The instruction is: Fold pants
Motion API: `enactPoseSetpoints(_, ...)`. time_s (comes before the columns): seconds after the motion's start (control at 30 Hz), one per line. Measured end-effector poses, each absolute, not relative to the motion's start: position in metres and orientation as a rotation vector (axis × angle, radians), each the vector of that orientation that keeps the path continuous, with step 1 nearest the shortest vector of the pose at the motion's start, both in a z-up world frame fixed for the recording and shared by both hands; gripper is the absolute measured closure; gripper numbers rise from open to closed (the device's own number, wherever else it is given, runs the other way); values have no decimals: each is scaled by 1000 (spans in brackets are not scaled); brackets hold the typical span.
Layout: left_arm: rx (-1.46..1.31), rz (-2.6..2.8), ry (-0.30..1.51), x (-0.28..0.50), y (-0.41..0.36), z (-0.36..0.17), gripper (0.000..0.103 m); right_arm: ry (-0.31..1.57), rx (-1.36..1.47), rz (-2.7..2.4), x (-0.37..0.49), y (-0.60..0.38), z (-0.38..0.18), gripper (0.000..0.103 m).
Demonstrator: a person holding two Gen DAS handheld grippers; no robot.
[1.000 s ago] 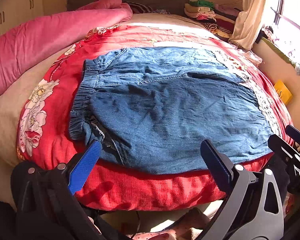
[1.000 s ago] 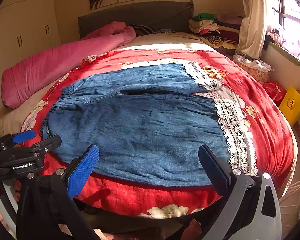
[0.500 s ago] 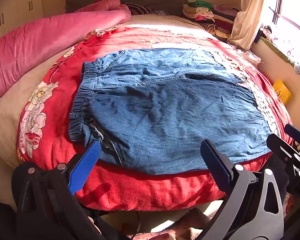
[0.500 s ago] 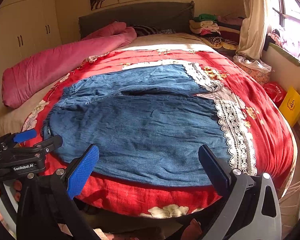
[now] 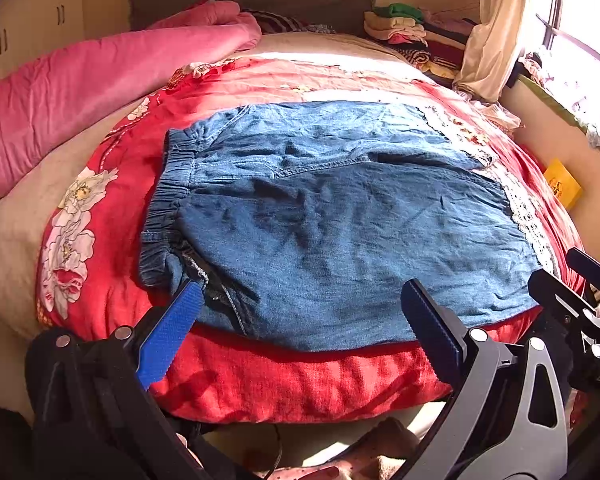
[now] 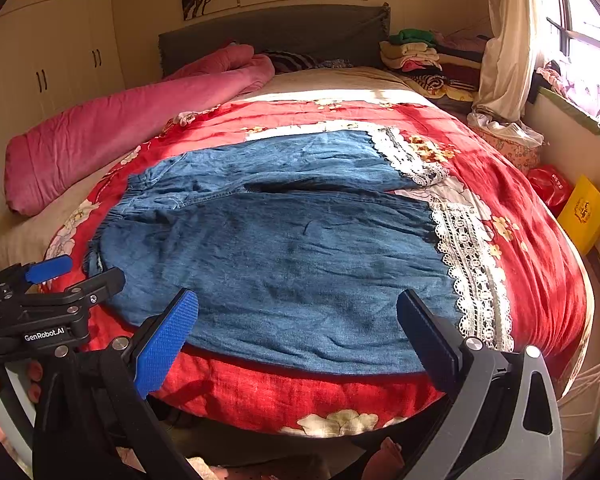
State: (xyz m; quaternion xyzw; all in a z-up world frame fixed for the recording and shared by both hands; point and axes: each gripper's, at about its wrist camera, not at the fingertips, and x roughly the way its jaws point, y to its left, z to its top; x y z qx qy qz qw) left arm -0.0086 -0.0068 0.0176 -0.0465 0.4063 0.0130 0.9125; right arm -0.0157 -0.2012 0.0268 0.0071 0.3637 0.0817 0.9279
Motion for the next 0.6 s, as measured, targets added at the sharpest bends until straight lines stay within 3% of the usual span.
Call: enactPoseSetpoints(0.6,-121,46,842,-2,7,13,9,773,8,205,-2,-189,23,4)
